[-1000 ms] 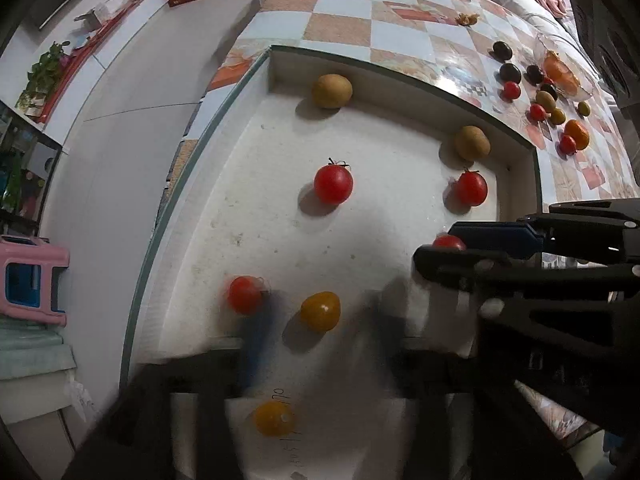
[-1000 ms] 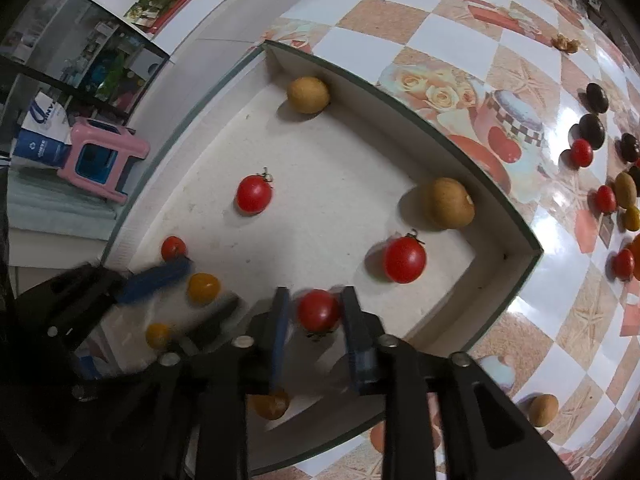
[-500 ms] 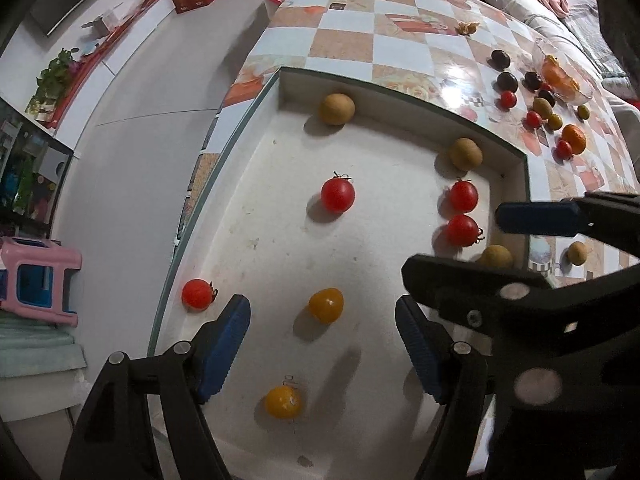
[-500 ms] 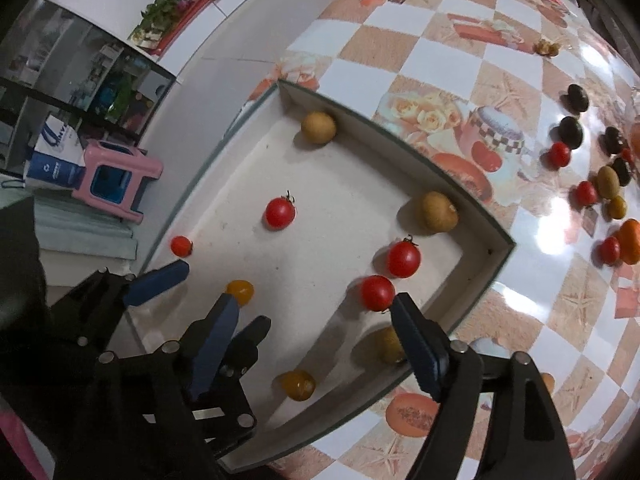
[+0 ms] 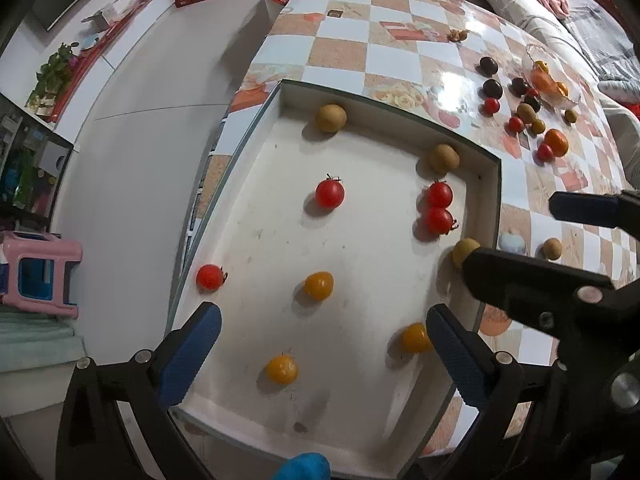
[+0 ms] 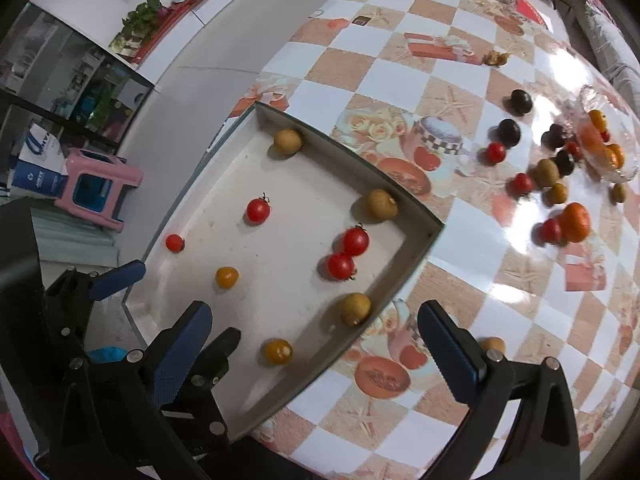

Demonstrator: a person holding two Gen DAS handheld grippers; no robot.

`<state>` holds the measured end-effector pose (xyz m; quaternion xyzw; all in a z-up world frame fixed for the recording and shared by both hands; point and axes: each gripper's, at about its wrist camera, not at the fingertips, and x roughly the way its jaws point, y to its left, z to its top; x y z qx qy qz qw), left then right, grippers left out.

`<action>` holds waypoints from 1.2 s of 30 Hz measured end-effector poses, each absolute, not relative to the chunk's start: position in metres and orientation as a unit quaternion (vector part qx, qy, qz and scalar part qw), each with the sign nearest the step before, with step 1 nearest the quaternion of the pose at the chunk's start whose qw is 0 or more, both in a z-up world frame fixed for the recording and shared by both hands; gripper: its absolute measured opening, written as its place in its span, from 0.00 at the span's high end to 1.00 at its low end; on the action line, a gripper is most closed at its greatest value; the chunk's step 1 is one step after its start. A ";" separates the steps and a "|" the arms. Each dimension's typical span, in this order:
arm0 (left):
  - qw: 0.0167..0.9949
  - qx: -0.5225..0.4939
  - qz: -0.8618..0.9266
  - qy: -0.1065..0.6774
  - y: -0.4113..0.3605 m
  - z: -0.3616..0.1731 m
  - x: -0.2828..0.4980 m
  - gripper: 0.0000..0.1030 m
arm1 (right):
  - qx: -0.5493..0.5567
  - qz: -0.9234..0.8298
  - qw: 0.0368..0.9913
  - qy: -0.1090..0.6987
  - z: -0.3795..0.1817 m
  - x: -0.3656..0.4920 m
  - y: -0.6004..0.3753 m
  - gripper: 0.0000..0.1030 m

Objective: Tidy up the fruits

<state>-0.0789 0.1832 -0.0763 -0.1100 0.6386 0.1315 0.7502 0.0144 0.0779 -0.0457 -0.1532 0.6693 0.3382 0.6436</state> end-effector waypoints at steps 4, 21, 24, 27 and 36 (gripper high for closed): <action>0.747 -0.099 0.128 0.645 0.179 -0.070 -0.083 0.00 | -0.162 0.332 0.641 0.673 -0.036 0.010 0.076 0.00; 0.750 -0.037 0.104 0.653 0.155 -0.021 -0.109 0.00 | -0.209 0.315 0.630 0.678 -0.002 -0.015 0.060 0.00; 0.749 -0.035 0.103 0.654 0.155 -0.016 -0.109 0.00 | -0.219 0.315 0.627 0.677 0.001 -0.016 0.060 0.00; 0.751 -0.037 0.108 0.650 0.156 -0.010 -0.107 0.00 | -0.221 0.318 0.627 0.676 0.005 -0.015 0.060 0.00; 0.756 -0.028 0.113 0.644 0.151 -0.003 -0.101 0.00 | -0.222 0.320 0.630 0.672 0.012 -0.009 0.063 0.00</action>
